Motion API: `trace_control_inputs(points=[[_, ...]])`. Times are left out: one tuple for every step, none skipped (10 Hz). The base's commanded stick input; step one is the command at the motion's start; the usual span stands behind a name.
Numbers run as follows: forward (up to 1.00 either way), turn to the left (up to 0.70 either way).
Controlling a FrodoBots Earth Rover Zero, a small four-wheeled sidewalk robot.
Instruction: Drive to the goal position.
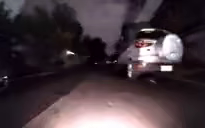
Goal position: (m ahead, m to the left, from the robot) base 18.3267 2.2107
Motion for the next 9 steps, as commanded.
trace_control_inputs(points=[[1.0, 0.0], [1.0, 0.0], [1.0, 0.0], [1.0, 0.0], [1.0, 0.0], [1.0, 0.0], [1.0, 0.0], [1.0, 0.0], [1.0, 0.0]])
